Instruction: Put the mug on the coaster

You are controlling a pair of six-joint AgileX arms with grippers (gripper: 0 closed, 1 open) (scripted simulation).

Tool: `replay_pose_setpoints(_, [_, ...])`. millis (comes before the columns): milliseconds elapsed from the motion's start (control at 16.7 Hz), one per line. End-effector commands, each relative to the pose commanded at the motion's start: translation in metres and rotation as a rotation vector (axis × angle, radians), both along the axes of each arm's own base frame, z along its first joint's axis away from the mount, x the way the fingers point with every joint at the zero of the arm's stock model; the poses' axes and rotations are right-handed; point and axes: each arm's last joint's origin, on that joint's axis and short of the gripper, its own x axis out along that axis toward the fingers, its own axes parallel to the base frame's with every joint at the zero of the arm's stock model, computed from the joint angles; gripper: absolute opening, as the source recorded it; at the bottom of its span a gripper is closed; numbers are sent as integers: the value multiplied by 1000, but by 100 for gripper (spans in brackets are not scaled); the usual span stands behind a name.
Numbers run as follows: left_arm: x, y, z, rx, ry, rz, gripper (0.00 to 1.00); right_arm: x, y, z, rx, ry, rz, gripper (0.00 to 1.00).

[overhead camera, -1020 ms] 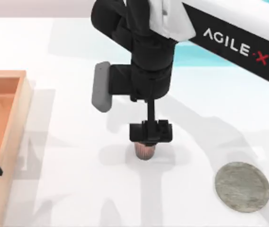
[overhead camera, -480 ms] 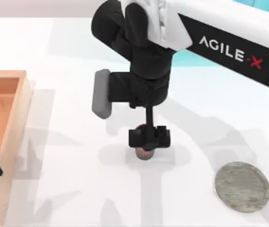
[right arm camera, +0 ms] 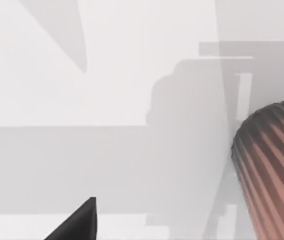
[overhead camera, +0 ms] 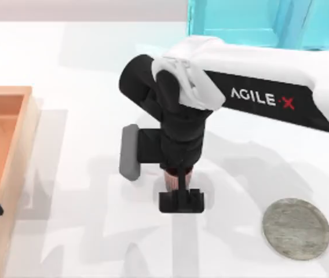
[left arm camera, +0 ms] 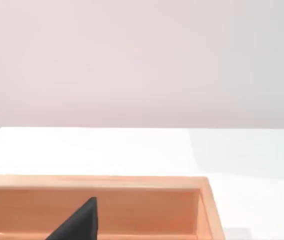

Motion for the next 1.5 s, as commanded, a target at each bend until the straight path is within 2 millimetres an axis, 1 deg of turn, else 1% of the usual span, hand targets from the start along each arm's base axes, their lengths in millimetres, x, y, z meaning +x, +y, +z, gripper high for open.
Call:
replay_pose_setpoints(240, [0, 0, 0, 0, 0, 0, 100, 0, 0, 0, 0, 0, 0, 100])
replay_pose_setpoints(1020, [0, 0, 0, 0, 0, 0, 100, 0, 0, 0, 0, 0, 0, 2])
replay_pose_setpoints(1080, [0, 0, 0, 0, 0, 0, 100, 0, 0, 0, 0, 0, 0, 0])
replay_pose_setpoints(1500, [0, 0, 0, 0, 0, 0, 100, 0, 0, 0, 0, 0, 0, 0])
